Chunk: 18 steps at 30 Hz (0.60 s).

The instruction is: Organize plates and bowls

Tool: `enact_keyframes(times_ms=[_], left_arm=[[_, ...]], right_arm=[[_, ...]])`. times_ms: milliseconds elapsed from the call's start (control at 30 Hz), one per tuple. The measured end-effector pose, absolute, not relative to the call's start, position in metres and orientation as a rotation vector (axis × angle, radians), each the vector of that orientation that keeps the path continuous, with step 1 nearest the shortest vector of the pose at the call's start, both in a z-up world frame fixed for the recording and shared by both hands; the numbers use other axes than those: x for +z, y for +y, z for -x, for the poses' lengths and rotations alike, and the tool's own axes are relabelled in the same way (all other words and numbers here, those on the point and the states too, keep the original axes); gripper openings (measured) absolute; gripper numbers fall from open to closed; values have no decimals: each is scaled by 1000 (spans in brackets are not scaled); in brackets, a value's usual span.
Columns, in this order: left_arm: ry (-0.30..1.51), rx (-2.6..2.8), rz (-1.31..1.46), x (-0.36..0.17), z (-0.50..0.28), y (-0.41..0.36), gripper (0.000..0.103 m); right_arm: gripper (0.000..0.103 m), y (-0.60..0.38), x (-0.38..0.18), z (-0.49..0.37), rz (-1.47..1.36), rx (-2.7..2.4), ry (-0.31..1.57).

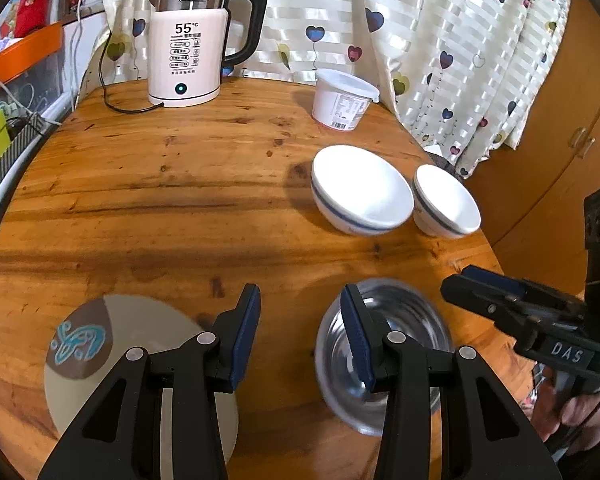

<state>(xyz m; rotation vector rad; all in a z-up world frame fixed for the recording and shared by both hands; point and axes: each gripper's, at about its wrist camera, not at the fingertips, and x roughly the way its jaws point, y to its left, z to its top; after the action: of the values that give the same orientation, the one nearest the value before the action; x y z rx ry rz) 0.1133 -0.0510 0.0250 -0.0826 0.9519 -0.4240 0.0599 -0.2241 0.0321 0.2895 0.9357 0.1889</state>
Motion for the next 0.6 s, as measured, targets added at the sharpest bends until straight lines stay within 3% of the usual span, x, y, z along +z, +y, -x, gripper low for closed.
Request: enact_keyframes(times_ms=[233,600], left_arm=[[970,-446,107,24,-142,-67,43],[1004,-467,147,14,-183,-90,43]], right_arm=[[36,-238,25,-88,-345,163,939],[31,-259,17,-121,-406,131,938]])
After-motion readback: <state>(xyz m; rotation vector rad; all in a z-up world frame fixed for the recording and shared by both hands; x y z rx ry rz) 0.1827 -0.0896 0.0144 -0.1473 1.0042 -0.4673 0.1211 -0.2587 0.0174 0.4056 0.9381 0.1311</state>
